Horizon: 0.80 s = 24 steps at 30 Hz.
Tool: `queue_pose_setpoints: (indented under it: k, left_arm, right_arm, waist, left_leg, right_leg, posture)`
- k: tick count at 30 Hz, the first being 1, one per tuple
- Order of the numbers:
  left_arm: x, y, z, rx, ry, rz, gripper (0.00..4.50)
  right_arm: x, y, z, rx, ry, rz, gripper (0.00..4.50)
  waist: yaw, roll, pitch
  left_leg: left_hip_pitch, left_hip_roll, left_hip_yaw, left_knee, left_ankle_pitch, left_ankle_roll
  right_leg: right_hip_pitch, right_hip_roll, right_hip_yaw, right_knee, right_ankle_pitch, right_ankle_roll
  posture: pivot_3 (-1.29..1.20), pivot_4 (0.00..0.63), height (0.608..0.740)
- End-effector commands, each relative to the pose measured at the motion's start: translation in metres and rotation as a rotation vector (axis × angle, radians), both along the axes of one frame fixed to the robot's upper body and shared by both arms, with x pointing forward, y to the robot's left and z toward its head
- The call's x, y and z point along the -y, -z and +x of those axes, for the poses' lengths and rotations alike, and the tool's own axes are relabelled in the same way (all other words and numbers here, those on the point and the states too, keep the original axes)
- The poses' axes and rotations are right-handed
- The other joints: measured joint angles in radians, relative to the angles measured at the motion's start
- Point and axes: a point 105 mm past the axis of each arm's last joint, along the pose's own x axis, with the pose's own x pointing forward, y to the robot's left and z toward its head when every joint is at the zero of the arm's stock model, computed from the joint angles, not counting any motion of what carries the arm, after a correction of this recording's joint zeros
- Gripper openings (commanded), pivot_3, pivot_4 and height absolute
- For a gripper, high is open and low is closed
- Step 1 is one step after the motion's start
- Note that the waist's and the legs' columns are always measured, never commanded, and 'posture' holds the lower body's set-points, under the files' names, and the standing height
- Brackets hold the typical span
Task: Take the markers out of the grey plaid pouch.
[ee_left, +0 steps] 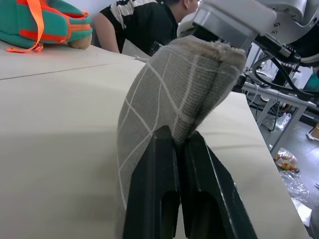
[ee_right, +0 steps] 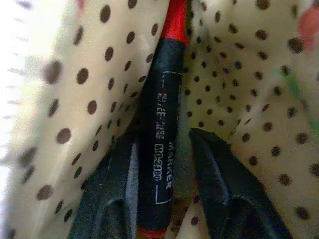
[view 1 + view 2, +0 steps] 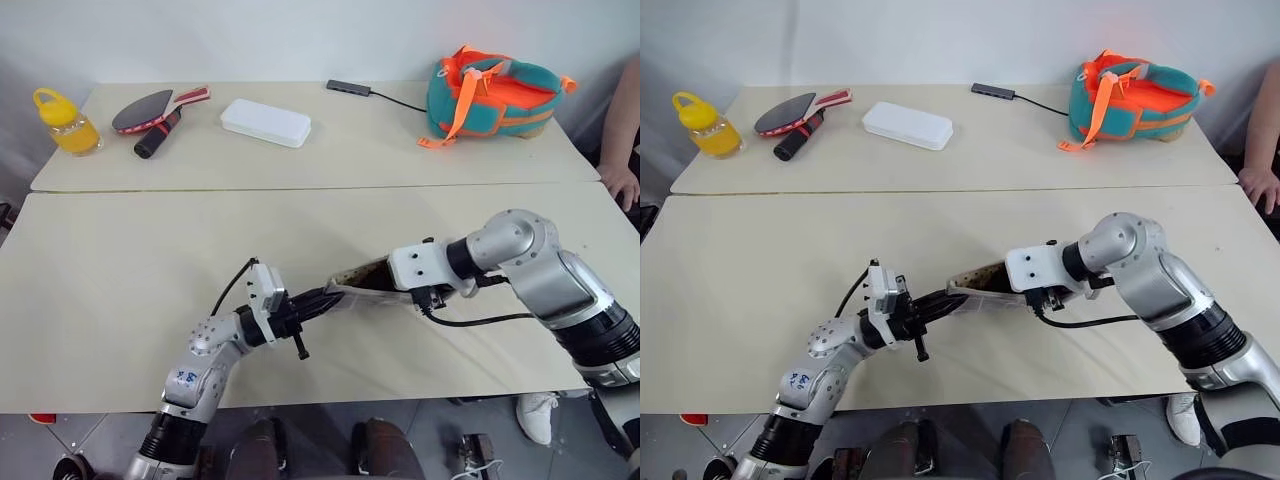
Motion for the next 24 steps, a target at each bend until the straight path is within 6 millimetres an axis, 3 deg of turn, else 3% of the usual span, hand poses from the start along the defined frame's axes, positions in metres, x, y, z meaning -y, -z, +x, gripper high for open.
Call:
queue_pose_setpoints:
  k: [1,6,15,24]
  left_arm:
    - [-0.003,-0.003,-0.001,0.025,-0.014,-0.013,0.0]
    - [-0.004,-0.005,0.001,0.047,-0.024,-0.002,0.0]
    - [-0.03,-0.03,0.022,0.23,-0.135,0.101,0.0]
    - [-0.041,-0.037,0.034,0.388,-0.198,0.219,0.0]
  right_arm:
    - [0.002,0.0,0.002,0.02,0.007,0.003,0.55]
    - [0.002,-0.013,0.002,0.045,-0.008,0.035,0.55]
    - [0.003,-0.068,-0.002,0.095,-0.025,0.178,0.55]
    - [-0.001,-0.087,0.006,0.153,-0.043,0.304,0.55]
  waist:
    - [0.0,0.0,0.0]
    - [0.001,0.0,0.0]
    - [0.003,0.0,0.0]
    - [0.004,0.0,0.0]
  left_leg:
    - [0.0,0.0,0.0,0.0,0.0,0.0]
    - [0.0,0.0,0.0,0.001,0.0,0.0]
    - [0.0,0.0,-0.001,0.001,0.0,0.0]
    - [-0.001,0.0,0.0,-0.001,0.0,0.0]
  right_leg:
    - [0.0,0.0,0.0,0.0,0.0,0.0]
    - [0.0,0.0,0.0,0.0,0.0,0.0]
    - [0.0,0.0,0.0,0.0,0.0,0.0]
    - [0.0,0.0,-0.001,-0.001,0.0,0.0]
  posture:
    - [0.0,0.15,0.74]
    - [0.0,0.15,0.74]
    - [0.0,0.15,0.74]
    - [0.0,0.15,0.74]
